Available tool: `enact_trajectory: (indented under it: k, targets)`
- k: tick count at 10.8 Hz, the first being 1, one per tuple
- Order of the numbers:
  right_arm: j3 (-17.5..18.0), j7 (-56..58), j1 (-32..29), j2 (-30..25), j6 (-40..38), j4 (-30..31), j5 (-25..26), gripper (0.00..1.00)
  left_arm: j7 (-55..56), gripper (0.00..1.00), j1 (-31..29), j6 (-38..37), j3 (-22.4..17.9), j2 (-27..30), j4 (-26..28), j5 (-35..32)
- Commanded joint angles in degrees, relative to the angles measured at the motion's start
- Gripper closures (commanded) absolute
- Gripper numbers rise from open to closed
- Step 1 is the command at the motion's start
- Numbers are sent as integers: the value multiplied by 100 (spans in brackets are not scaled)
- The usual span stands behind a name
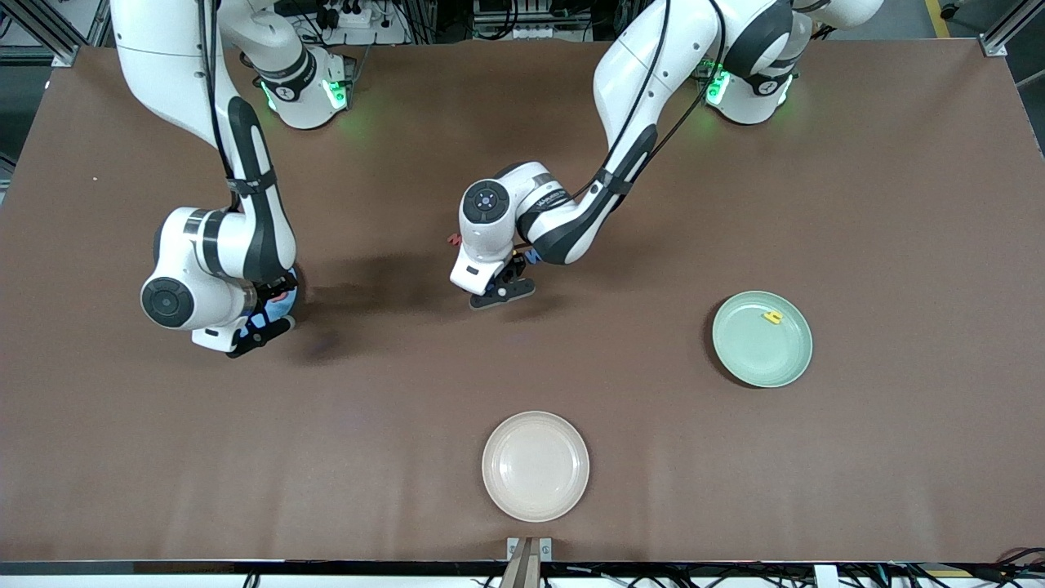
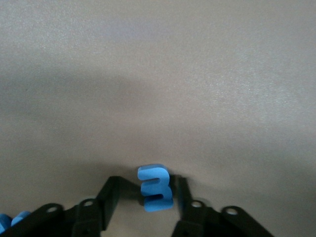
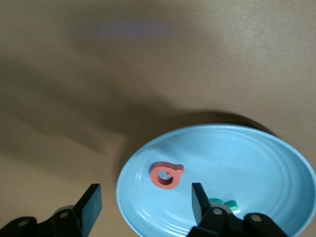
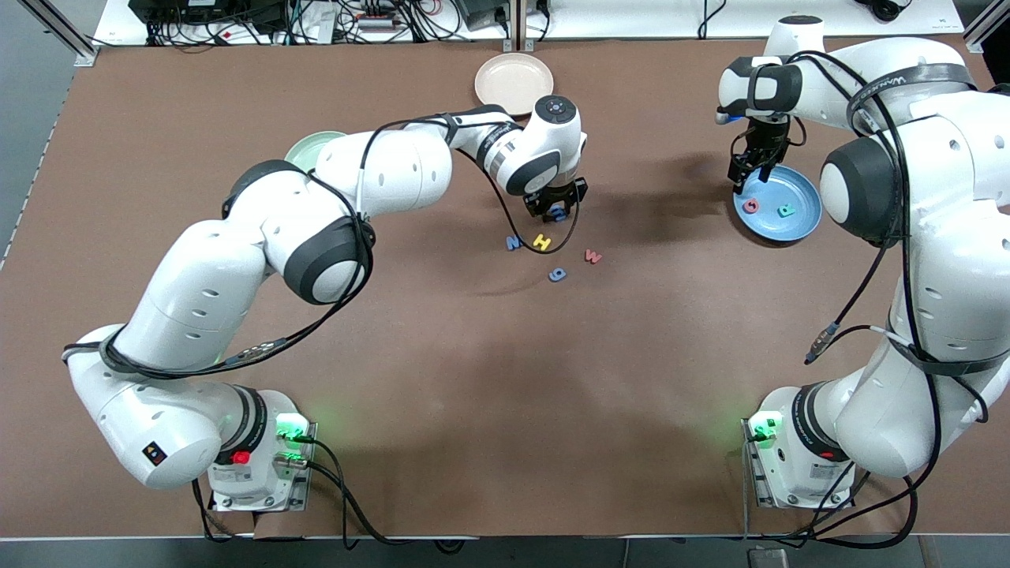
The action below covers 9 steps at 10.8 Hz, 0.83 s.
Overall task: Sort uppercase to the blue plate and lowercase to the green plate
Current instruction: 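Carry the blue m to the green plate while the right gripper returns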
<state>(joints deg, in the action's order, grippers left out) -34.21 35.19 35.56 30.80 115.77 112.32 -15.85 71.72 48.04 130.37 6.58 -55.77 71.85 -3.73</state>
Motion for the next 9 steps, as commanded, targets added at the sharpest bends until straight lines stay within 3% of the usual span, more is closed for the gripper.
enact_trajectory:
  k: [1,2,5,9]
  targets:
    - [115,-92,-23,-179,-81,62,-155,15,88,60,109,-21,-104,-119,-206,83]
    - [203,-92,-31,-223,-80,62,-243,15,97,64,110,-38,-104,-119,-206,83]
    - [361,-100,-14,-267,-98,62,-761,15,45,100,92,-169,-209,-5,-189,74]
    - [896,-1019,39,-372,104,62,-903,15,-988,100,-731,-1064,-210,890,-110,126]
